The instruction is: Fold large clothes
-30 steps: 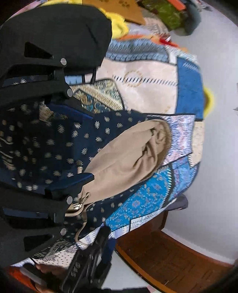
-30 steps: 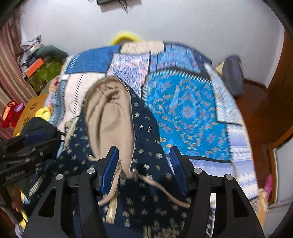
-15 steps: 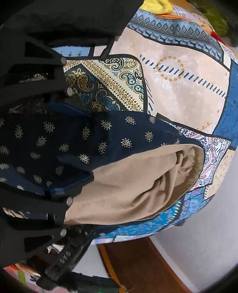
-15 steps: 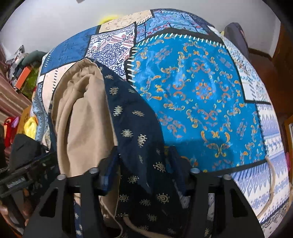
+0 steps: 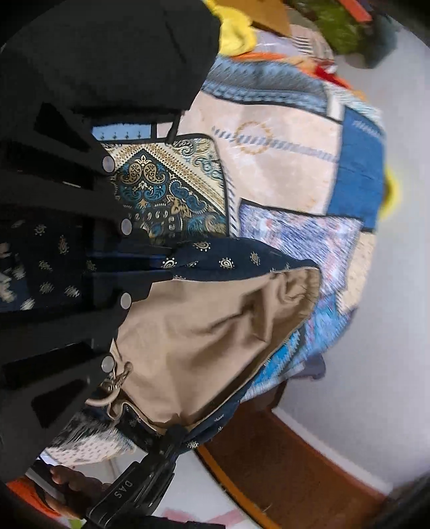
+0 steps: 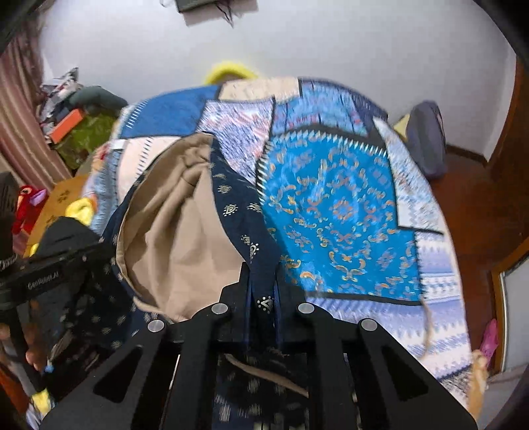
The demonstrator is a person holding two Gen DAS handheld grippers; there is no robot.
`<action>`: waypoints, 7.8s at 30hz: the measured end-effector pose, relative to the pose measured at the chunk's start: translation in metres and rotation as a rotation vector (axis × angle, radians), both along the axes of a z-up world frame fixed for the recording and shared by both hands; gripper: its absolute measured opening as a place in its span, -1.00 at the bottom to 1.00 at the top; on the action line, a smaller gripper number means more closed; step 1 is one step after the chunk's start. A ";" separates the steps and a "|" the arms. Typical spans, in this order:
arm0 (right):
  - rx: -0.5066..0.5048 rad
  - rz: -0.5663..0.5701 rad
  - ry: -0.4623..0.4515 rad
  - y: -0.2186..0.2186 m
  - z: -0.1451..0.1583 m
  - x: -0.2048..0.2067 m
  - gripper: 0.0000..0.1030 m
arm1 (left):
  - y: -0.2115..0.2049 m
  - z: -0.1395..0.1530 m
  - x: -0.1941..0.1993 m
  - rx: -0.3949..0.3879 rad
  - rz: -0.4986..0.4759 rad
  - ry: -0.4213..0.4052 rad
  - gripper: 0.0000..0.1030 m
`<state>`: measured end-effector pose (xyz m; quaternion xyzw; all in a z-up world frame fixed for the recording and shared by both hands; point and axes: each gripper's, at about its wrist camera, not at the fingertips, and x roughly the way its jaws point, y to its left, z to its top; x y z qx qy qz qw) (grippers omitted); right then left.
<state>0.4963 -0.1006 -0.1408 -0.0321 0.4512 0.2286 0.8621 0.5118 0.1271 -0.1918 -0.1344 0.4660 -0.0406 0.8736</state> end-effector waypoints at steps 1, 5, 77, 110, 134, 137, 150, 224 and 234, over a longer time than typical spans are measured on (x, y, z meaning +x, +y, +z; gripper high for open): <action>0.003 0.012 -0.011 -0.004 0.010 -0.012 -0.82 | -0.003 0.009 -0.008 0.009 -0.014 -0.014 -0.93; 0.009 0.038 -0.018 -0.015 0.027 -0.041 -0.82 | -0.017 0.040 -0.039 0.048 -0.066 -0.060 -0.93; -0.023 0.174 0.030 0.014 -0.003 -0.078 -0.87 | -0.034 -0.002 -0.093 -0.057 -0.217 -0.010 -0.87; -0.094 0.213 0.013 -0.067 0.047 -0.264 -0.53 | -0.092 0.057 -0.313 0.157 -0.392 -0.097 -0.28; -0.126 0.144 0.227 -0.040 -0.065 -0.222 -0.18 | -0.114 -0.050 -0.259 0.248 -0.333 0.038 -0.04; -0.116 0.136 0.239 -0.047 -0.059 -0.221 -0.18 | -0.118 -0.049 -0.265 0.287 -0.339 0.016 -0.03; -0.031 0.034 0.064 -0.084 0.006 -0.210 -0.18 | -0.046 0.021 -0.271 0.178 -0.102 -0.135 0.32; 0.013 -0.196 0.027 -0.100 -0.056 0.025 -0.74 | 0.044 -0.028 -0.012 0.084 0.101 0.048 -0.62; -0.057 -0.218 0.091 -0.110 -0.077 0.009 -0.60 | 0.044 -0.049 -0.026 0.209 0.159 0.075 -0.01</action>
